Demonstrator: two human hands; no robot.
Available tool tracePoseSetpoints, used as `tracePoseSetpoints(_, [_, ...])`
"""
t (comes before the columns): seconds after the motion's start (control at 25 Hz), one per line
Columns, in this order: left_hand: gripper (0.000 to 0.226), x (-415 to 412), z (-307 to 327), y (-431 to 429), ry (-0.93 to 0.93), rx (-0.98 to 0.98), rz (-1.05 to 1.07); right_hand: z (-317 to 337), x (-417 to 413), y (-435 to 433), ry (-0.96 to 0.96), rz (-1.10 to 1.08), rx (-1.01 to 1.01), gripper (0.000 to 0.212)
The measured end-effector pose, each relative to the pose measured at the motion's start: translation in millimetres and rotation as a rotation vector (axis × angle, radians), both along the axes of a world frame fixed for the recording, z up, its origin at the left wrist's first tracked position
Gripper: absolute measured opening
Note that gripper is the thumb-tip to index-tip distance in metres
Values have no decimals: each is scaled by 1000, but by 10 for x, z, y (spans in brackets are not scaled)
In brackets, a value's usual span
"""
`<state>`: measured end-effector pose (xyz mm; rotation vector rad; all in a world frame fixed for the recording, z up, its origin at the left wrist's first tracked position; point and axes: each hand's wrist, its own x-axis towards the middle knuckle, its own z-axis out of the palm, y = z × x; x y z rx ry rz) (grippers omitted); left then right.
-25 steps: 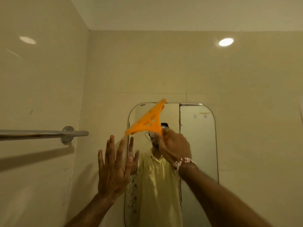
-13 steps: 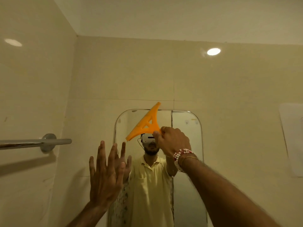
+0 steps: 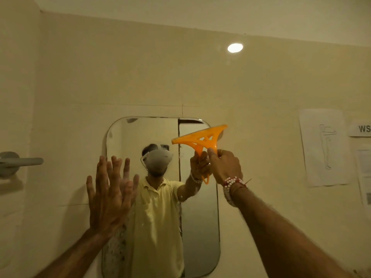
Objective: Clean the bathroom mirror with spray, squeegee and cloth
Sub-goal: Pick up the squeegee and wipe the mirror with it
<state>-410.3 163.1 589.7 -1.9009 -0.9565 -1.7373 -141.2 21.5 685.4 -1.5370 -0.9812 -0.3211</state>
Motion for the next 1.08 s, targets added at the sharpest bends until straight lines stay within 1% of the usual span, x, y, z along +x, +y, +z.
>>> tracePoseSetpoints(0.12, [75,-87,-62,-13,18,-4,27,-531,-174,88,108,59,28,48])
tracePoseSetpoints(0.32, [73,-242,-164,-50,10,-53,17,-1659,-393,130,206,-2,-24,46])
tracePoseSetpoints(0.4, [72,-268,-216,-92,20,-64,14,-1871,-452,71,237,-24,-39,47])
tracePoseSetpoints(0.52, [73,-259,-211,-164,32,-72,13,-1683,-553,-8,205,-1,13,48])
tracePoseSetpoints(0.64, [77,-237,-118,-206,68,-47,43,-1132,-734,25,148,125,121,50])
tracePoseSetpoints(0.72, [78,-214,-40,-240,85,-27,61,-699,-879,132,111,174,139,49])
tracePoseSetpoints(0.8, [76,-203,38,-264,69,-20,63,-321,-1001,250,155,280,136,45])
tracePoseSetpoints(0.88, [75,-207,74,-264,55,-18,68,-95,-1072,339,197,358,114,48])
tracePoseSetpoints(0.96, [74,-236,68,-246,47,-26,57,-80,-1088,411,203,355,90,51])
tracePoseSetpoints(1.08, [73,-305,-59,-174,55,-27,49,-500,-1118,472,254,357,100,44])
